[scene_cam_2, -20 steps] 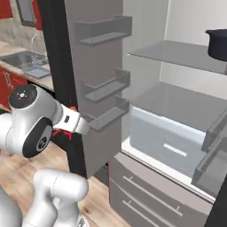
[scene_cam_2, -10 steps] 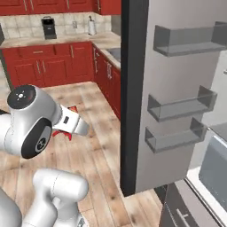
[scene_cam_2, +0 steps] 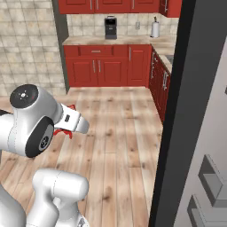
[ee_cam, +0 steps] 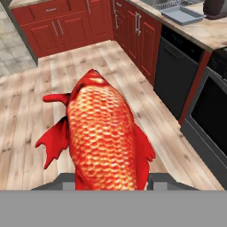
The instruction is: Take the fish out of the fridge, briefly rinse it in the sink, and place it on the tray next to the sink.
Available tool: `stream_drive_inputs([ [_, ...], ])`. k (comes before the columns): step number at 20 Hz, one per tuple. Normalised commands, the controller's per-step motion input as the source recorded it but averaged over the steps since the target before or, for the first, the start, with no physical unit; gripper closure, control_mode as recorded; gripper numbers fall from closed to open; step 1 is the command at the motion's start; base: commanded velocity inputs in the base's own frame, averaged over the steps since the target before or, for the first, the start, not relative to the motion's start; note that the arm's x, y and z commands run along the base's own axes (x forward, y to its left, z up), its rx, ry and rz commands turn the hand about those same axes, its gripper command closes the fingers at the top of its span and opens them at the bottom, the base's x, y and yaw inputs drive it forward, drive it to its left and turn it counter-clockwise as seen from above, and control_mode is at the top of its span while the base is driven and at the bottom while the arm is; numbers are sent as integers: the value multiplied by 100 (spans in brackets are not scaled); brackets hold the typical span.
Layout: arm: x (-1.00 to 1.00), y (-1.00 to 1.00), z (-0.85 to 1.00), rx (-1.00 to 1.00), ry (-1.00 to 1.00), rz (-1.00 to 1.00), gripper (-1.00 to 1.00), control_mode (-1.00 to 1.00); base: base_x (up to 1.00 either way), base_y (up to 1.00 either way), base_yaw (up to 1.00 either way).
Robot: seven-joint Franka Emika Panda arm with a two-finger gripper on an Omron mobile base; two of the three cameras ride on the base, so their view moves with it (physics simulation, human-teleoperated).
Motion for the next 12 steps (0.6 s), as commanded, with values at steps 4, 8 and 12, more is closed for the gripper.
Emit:
stream_drive_inputs([
  [4, 0, 0, 0, 0, 0, 0, 100, 100, 100, 28, -4],
  [8, 0, 0, 0, 0, 0, 0, 100, 100, 100, 72, -40],
  [12, 0, 0, 0, 0, 0, 0, 100, 100, 100, 91, -47],
])
